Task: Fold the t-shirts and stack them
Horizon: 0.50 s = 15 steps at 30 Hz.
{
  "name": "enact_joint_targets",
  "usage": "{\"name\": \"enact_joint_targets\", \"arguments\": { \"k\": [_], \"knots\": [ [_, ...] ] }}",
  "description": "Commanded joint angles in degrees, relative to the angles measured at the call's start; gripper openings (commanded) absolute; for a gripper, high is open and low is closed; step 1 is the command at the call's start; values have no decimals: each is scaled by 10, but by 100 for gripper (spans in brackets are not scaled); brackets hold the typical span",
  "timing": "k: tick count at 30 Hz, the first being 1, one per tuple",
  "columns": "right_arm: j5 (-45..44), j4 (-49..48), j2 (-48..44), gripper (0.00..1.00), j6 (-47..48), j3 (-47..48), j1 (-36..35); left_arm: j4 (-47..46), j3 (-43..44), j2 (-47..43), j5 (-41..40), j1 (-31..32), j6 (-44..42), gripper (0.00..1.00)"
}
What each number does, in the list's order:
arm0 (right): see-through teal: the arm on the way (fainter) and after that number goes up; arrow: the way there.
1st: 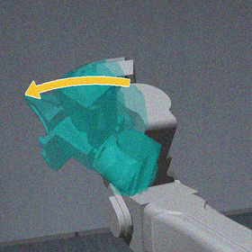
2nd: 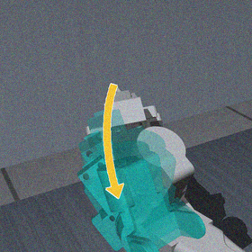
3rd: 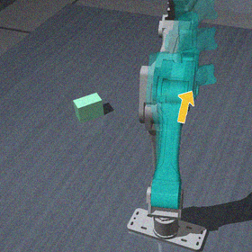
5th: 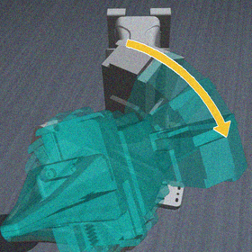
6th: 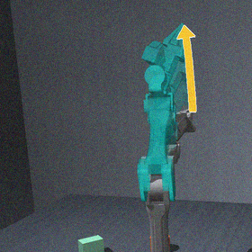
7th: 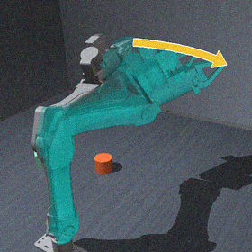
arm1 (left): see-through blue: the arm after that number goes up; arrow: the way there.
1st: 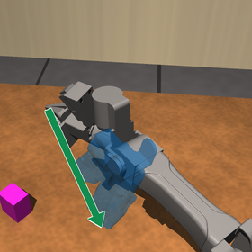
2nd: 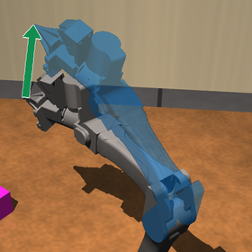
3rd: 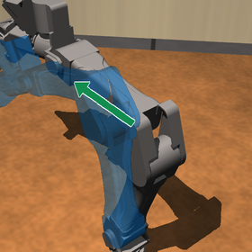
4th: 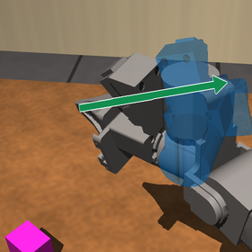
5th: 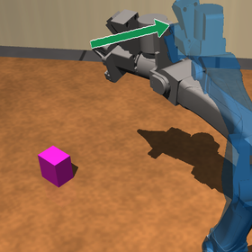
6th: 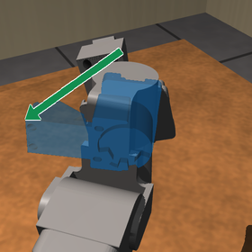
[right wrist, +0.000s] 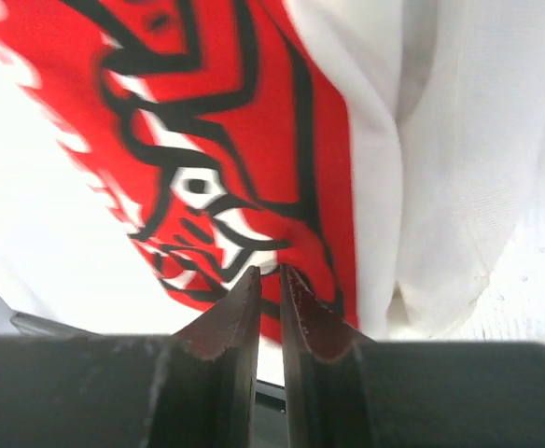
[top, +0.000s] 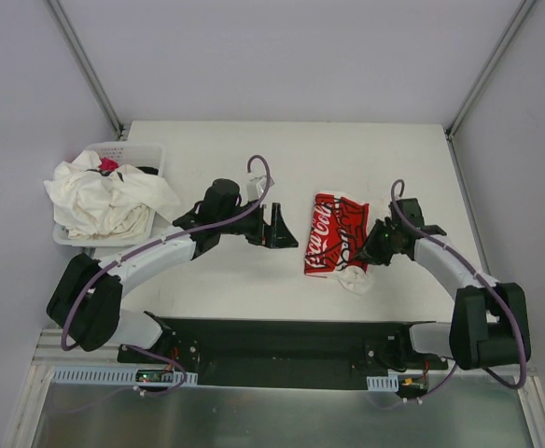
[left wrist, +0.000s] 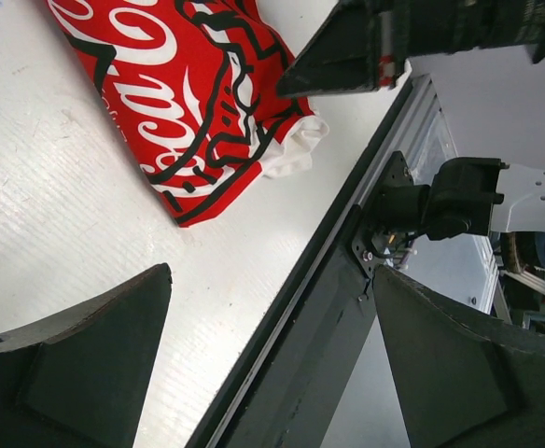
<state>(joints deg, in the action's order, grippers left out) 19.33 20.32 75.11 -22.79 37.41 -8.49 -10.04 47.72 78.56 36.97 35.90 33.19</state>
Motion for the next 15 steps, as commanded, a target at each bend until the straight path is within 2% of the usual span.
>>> {"name": "enact_joint_targets", "arguments": {
  "k": [1,4,6,10,15],
  "knots": [
    [-66,70,-82,17,20,102,4,-17,-1,-24,-11,-6,-6,88],
    [-42,48,-113,19,2,130,-9,-20,-10,-45,-16,-6,-1,88],
    [-40,-1,-110,20,-17,137,-33,-20,-24,-60,-38,-6,-1,88],
    [-24,-40,-24,20,-38,159,-106,-16,-43,-107,-75,-6,-8,88],
    [6,-107,92,18,-61,177,-158,-15,-51,-129,-90,-6,-8,89]
  ]
}}
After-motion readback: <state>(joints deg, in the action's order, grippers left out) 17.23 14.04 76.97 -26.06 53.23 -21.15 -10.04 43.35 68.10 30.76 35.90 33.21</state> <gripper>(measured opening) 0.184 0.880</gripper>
